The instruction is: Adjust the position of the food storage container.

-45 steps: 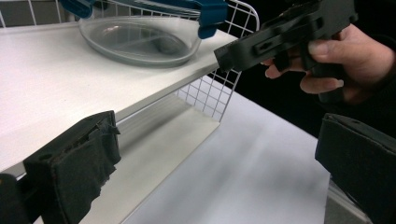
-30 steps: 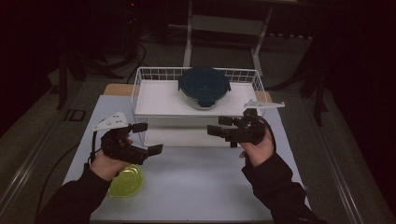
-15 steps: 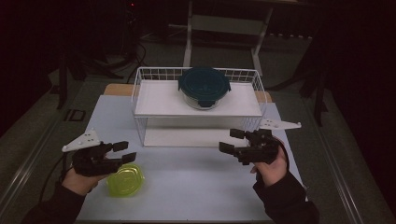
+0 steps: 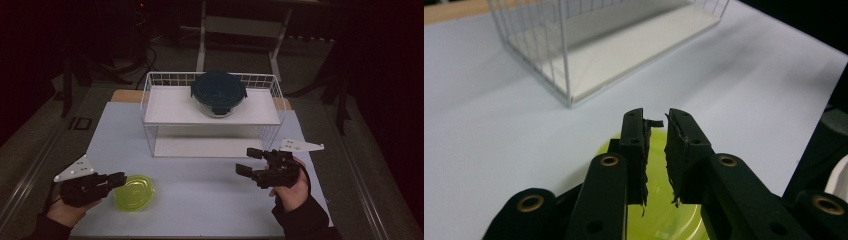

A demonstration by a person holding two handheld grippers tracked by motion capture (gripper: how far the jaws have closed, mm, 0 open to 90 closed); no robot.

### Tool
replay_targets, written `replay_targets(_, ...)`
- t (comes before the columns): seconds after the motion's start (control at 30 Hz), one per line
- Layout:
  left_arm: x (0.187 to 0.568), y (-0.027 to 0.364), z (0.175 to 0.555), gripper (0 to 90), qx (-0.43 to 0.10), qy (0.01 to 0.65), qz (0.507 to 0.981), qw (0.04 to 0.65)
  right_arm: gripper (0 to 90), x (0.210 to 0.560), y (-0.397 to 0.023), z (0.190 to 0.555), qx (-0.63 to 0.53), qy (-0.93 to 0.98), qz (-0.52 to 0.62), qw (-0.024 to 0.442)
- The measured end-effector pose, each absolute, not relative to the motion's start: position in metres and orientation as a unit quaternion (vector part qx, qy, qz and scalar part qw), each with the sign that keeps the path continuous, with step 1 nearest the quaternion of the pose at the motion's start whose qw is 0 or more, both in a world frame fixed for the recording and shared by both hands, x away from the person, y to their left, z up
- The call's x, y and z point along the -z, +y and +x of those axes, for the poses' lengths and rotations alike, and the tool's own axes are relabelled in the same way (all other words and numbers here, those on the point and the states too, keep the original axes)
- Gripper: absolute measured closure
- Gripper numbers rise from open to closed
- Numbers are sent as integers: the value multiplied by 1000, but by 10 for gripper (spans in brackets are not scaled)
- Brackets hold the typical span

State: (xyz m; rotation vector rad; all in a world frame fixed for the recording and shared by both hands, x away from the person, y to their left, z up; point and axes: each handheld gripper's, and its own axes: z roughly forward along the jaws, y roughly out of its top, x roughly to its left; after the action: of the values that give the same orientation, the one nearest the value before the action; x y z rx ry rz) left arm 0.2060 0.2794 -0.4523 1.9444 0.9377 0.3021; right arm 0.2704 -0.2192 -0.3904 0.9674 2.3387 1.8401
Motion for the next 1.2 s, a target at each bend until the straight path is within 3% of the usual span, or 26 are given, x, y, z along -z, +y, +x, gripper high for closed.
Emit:
replay_targets(0.27, 470, 299, 197, 875, -127, 408, 793, 435, 163, 400, -222, 267, -587, 746, 315, -3)
replay_targets(0.53, 500, 319, 191, 883, -111, 443, 796, 397, 164, 404, -226, 266, -589, 742, 319, -7)
replay_targets(0.8, 527, 303, 196, 888, -72, 440, 821, 358, 158, 407, -224, 266, -585, 745, 319, -6)
replay_targets(1.2, 532, 288, 209, 888, -63, 437, 821, 363, 158, 409, -232, 264, -586, 742, 326, -3)
